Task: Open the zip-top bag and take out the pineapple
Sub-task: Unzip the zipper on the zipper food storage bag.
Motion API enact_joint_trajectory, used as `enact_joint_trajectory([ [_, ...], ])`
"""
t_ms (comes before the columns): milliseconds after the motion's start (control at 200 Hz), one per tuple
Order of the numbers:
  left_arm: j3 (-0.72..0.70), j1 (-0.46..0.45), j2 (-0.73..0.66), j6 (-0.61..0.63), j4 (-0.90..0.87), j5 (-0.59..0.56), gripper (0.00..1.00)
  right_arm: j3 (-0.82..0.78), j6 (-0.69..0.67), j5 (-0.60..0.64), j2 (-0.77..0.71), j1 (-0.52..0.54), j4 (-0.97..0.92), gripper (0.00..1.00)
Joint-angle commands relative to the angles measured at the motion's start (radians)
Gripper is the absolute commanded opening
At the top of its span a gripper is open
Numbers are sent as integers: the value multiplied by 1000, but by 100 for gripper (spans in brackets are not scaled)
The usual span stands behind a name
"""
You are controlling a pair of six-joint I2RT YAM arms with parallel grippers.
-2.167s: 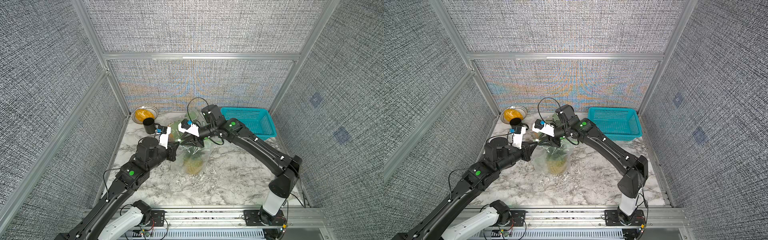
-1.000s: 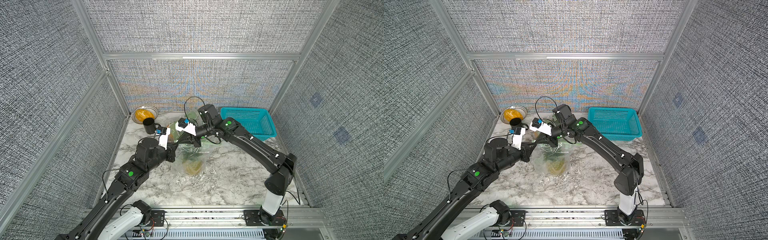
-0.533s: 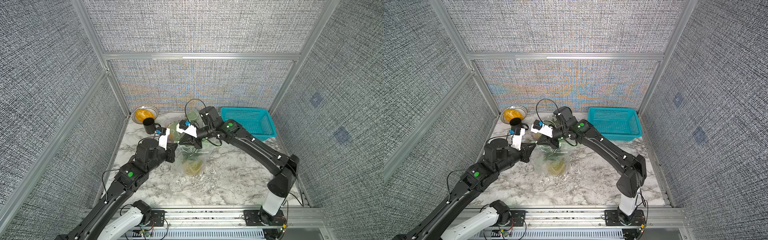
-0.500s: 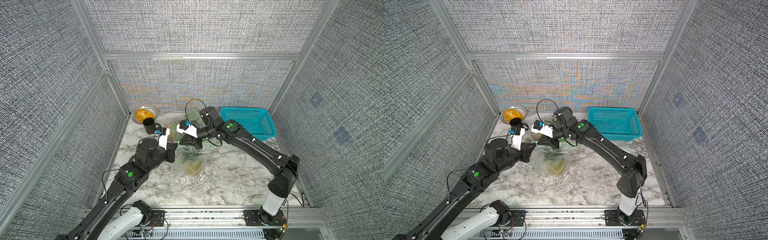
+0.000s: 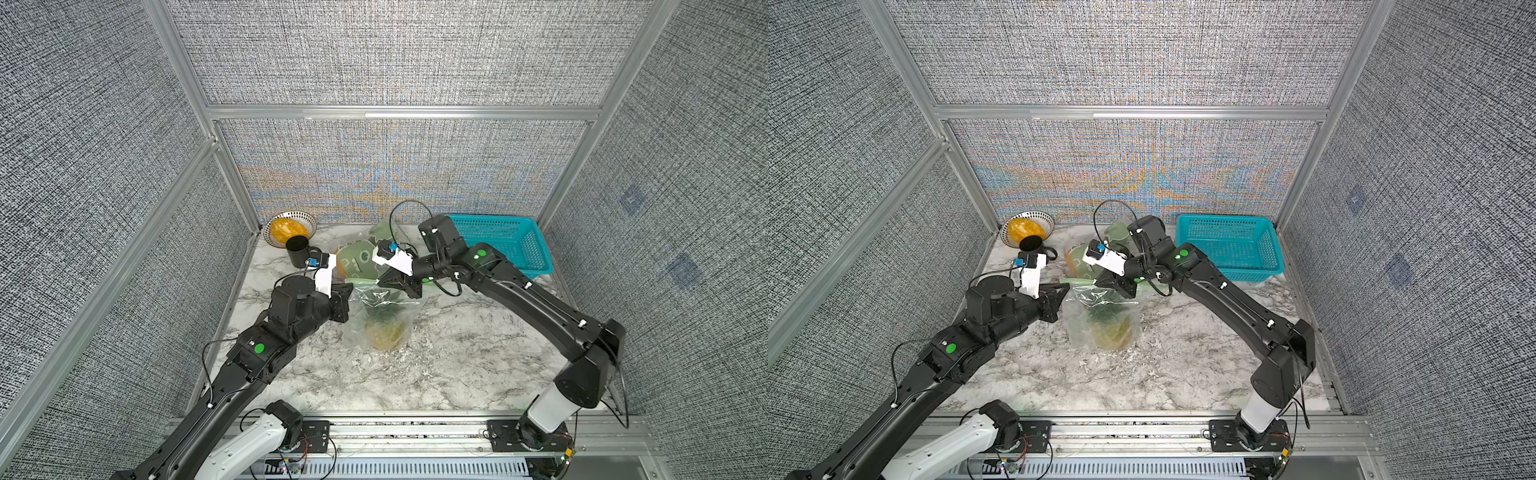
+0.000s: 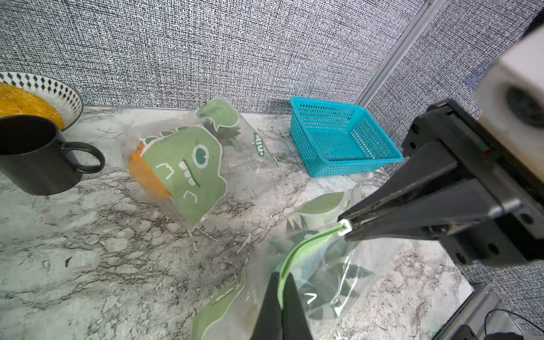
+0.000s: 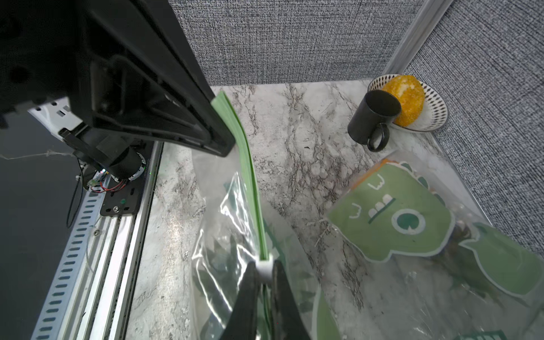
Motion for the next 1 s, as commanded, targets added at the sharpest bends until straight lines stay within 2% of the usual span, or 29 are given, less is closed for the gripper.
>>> enact_joint_trajectory([
  [0,7,8,-6,-3,8,-75,0,-38,6,82,-31,-26,-54,0],
  [996,1,20,-7,-17,-9,-89,0,-410,63,262,-334,-268,-66,0],
])
